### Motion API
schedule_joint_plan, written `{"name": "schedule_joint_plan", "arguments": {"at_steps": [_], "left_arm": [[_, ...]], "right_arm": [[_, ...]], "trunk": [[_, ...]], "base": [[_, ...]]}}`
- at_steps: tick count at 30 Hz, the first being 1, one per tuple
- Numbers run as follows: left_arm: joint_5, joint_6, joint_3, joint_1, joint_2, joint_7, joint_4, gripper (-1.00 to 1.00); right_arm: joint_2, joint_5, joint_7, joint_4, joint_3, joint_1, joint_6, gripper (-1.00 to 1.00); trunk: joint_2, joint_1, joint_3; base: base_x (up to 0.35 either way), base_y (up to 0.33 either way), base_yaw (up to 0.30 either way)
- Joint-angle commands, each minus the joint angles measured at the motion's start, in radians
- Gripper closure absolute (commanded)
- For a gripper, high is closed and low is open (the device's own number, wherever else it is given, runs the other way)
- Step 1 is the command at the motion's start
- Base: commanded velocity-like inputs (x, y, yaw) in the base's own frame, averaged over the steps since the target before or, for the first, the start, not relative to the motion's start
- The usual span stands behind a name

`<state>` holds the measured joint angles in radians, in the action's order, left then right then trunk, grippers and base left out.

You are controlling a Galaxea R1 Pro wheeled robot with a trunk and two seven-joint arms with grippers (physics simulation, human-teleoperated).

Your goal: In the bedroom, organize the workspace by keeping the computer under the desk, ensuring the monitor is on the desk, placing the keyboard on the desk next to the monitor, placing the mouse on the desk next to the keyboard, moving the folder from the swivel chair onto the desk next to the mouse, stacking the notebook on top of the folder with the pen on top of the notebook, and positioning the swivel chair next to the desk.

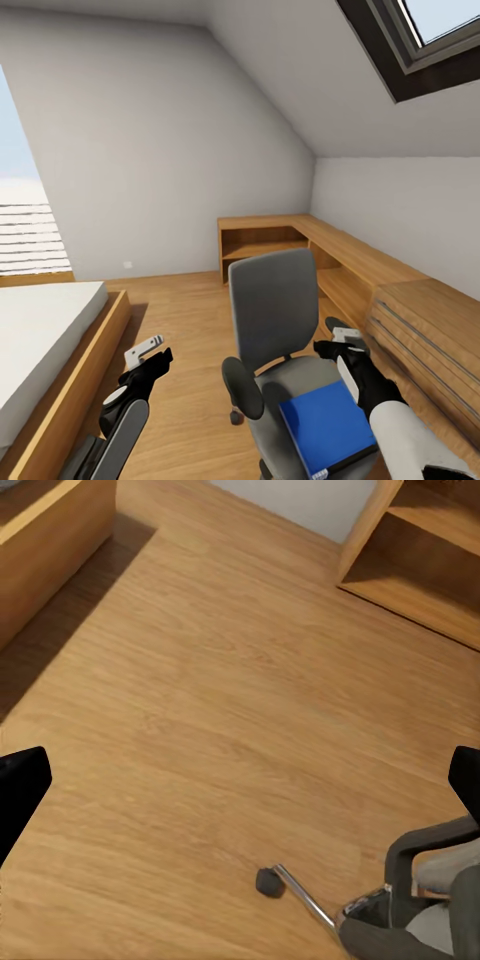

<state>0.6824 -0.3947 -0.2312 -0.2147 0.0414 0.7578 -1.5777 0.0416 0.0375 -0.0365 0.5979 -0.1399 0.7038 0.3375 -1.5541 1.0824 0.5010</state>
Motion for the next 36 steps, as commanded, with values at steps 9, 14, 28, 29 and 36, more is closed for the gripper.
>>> {"name": "schedule_joint_plan", "arguments": {"at_steps": [9,14,28,29,36], "left_arm": [[0.010,-0.005,0.067,0.000,0.001,0.006,0.003,-1.00],[0.009,-0.006,0.081,-0.001,0.000,0.005,0.005,-1.00],[0.009,-0.007,0.080,-0.001,-0.002,0.005,-0.001,-1.00],[0.009,-0.007,0.080,-0.001,-0.002,0.005,-0.001,-1.00],[0.010,-0.007,0.081,-0.001,-0.002,0.005,-0.001,-1.00]], "right_arm": [[0.051,-0.014,-0.032,-0.423,-0.010,0.307,-0.087,-1.00],[0.058,-0.052,-0.049,-0.486,-0.020,0.341,-0.093,-1.00],[0.062,-0.065,-0.054,-0.537,-0.021,0.346,-0.095,-1.00],[0.063,-0.065,-0.054,-0.539,-0.021,0.346,-0.096,-1.00],[0.069,-0.065,-0.053,-0.545,-0.021,0.345,-0.097,-1.00]], "trunk": [[-0.064,0.035,0.030],[-0.099,0.054,0.045],[-0.197,0.107,0.089],[-0.204,0.111,0.092],[-0.253,0.138,0.114]], "base": [[0.000,0.000,0.000],[0.000,0.000,0.000],[0.000,0.000,0.000],[0.000,0.000,0.000],[0.000,0.000,0.000]]}}
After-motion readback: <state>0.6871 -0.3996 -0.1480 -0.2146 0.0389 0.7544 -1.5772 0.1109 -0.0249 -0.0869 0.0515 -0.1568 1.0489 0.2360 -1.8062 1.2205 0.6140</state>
